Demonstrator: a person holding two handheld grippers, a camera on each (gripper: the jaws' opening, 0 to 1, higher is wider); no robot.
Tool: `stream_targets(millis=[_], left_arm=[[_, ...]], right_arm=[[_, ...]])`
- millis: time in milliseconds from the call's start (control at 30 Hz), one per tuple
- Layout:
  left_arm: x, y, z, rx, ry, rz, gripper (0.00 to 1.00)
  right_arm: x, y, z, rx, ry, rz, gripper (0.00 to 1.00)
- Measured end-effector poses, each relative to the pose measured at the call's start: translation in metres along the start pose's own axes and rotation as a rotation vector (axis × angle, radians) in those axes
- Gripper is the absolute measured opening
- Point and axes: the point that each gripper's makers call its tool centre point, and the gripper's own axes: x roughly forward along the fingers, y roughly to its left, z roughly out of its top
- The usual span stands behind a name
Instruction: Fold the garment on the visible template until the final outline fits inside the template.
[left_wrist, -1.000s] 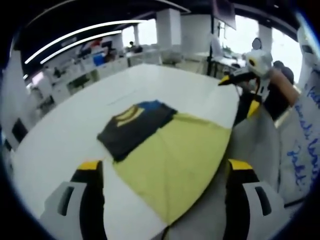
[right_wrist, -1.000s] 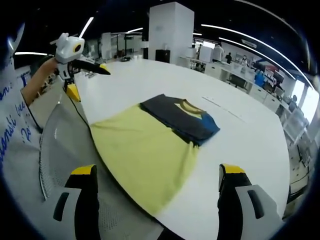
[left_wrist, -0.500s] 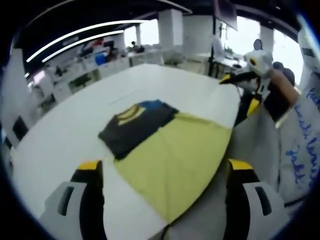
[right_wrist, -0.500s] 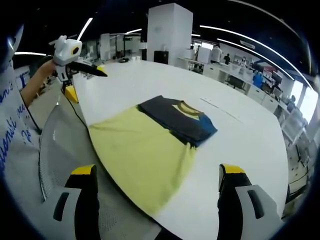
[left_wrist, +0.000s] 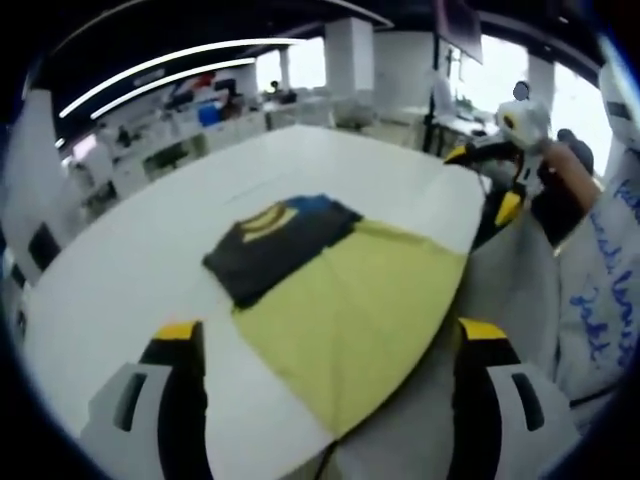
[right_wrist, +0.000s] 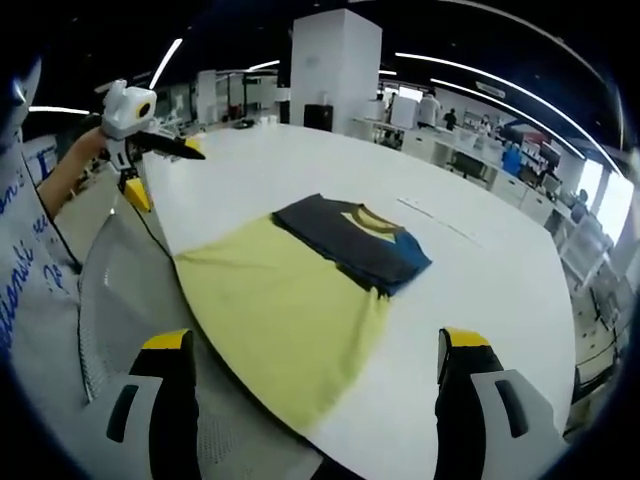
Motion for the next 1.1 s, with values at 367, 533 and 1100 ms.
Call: stream_targets(millis=[367,533,1100], left_arm=[[-0.002,0.002,-0.013,-0.029,0.015,0.008,0.99],[-0.004,0.003,-0.020,-0.047,0.022,0.014,0.99],[-0.002,0.002,-0.048,-0.133,0.063,0.024,0.97]], right_arm=[[-0.004,0.002,-0.010,0.024,0.013,-0.016,1.00],[-0.005,0.003,-0.016,0.043,0.021,-0.023,1.00],[0.000,0.007,-0.028,0.075,0.045,-0.022,1.00]])
